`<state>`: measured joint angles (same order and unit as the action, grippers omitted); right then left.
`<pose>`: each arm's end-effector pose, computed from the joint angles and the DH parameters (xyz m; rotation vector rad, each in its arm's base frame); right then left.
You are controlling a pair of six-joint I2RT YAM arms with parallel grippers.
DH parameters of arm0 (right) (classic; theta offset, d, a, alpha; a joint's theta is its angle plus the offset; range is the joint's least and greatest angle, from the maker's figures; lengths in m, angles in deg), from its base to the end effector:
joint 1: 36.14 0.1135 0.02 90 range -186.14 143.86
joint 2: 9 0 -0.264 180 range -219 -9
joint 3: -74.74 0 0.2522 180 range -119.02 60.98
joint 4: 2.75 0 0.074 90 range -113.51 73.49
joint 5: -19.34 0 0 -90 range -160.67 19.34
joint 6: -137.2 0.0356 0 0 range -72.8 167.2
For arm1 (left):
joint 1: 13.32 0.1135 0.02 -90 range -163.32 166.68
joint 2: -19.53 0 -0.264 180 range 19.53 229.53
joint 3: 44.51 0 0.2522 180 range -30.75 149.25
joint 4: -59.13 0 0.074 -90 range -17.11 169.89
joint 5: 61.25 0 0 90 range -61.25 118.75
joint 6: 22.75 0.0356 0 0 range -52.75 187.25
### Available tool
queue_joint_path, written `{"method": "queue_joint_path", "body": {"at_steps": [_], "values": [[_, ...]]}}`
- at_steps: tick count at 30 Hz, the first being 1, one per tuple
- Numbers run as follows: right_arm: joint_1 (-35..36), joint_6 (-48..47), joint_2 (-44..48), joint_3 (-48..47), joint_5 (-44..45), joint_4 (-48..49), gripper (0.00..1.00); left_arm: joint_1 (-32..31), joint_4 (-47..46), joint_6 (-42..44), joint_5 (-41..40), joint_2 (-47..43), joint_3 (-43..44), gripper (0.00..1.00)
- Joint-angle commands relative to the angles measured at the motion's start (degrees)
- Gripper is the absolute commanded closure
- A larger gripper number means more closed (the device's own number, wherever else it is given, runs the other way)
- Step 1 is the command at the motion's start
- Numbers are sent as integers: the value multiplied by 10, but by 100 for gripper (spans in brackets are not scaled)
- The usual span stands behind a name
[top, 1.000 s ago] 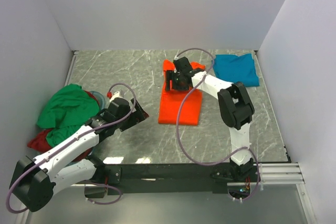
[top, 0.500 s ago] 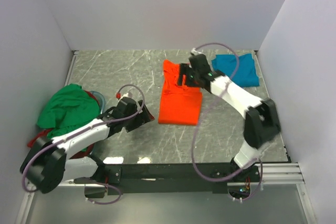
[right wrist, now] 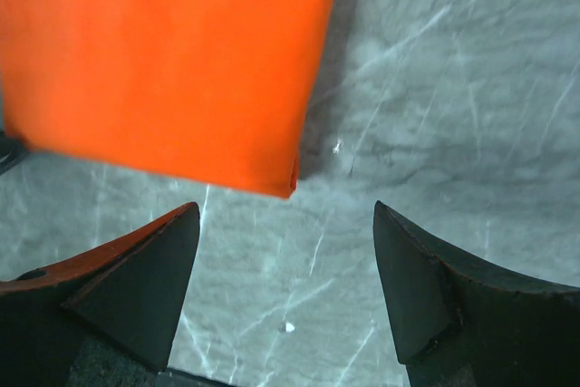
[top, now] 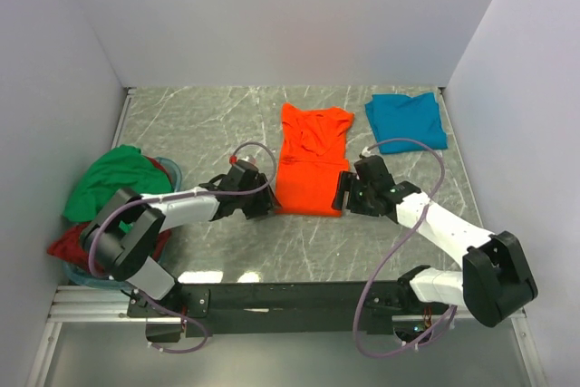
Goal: Fold and stack the t-shirts
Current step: Fold the tshirt
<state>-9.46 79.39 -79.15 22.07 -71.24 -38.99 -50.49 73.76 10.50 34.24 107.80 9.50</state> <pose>0.2105 0.1062 0.1977 0.1189 2.5598 0.4239 0.2310 -0.1794 0.1529 -0.3968 2.5752 -0.7992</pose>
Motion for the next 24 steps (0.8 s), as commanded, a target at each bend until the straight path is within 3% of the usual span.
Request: {"method": "queue_joint_path", "body": {"at_steps": [1,3,11,16,17,24], "values": [[-3,2,26,19,-33,32,17,-13,-28,4,15,25,20,48],[-3,2,21,32,-42,46,18,-15,-25,2,9,34,22,57],[-2,-6,-27,37,-45,79,27,-15,-16,-2,-17,54,31,74],[-2,-15,-52,32,-43,86,39,-15,-15,-3,-20,61,30,99],[-2,-16,-60,31,-50,89,47,-15,-16,-3,-19,60,27,99],[-2,-31,-91,22,-69,100,59,-15,-12,-12,-34,39,9,99]]}}
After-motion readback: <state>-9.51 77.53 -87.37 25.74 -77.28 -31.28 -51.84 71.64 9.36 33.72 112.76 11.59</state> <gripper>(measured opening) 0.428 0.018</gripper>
